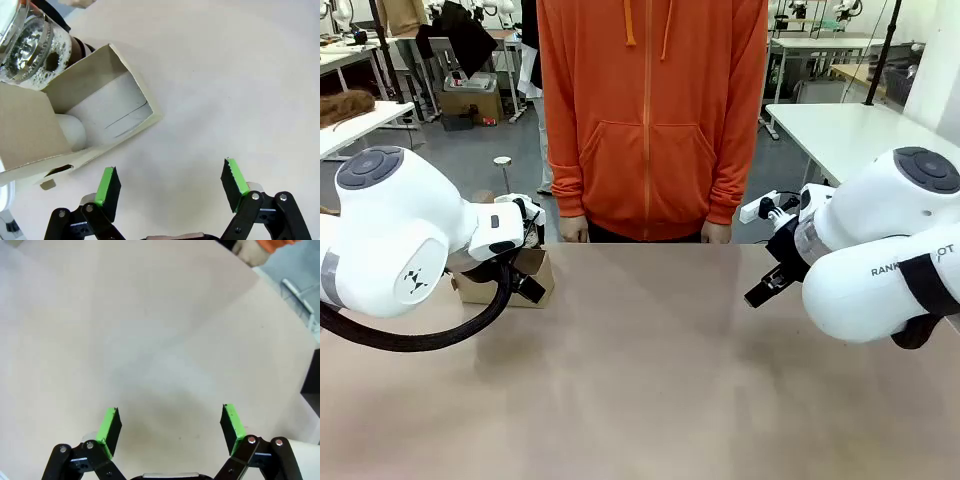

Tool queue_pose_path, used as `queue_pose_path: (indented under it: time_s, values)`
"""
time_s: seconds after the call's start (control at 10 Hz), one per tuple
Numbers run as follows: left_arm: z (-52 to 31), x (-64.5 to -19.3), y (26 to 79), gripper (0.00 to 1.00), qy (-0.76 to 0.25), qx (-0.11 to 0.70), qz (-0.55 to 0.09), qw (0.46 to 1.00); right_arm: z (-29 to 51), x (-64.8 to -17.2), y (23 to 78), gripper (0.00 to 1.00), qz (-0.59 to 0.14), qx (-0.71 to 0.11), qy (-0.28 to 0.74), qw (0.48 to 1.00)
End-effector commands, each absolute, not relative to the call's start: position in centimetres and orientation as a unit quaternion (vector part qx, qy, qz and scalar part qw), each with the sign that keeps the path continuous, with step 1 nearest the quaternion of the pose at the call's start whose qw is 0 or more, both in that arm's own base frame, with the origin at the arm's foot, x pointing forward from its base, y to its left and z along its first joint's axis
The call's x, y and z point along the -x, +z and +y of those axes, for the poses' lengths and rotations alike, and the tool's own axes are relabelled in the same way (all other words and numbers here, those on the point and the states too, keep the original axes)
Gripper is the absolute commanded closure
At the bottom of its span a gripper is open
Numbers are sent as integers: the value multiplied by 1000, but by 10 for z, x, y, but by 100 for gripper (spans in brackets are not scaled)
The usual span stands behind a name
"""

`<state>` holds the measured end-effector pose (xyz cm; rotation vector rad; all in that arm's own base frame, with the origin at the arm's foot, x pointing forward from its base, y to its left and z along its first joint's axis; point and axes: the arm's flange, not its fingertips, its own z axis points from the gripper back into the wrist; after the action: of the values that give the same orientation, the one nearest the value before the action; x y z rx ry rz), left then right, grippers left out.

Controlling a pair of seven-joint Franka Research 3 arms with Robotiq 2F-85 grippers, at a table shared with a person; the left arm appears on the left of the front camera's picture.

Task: Pour a drink into a cup and package it in a carrier.
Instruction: Pick up the 600 ml Paper Cup and place it in the middle top area of the table.

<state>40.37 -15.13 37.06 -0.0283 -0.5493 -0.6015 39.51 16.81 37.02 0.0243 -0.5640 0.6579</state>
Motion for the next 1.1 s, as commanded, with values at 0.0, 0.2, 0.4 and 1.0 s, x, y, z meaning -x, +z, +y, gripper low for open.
queue_pose_path:
  time_s: [0.0,0.2,0.4,1.0]
  values:
    - [-151,-404,371,0,-293,14,-267,918,168,-395,370,0,-273,-12,319,908]
    - [-151,-404,371,0,-293,14,-267,918,168,-395,370,0,-273,-12,319,908]
    - [-151,-404,371,0,-293,14,-267,918,168,-395,370,0,-273,-12,319,908]
    - [-151,-404,371,0,-293,14,-267,918,171,-456,452,0,-250,-37,318,914]
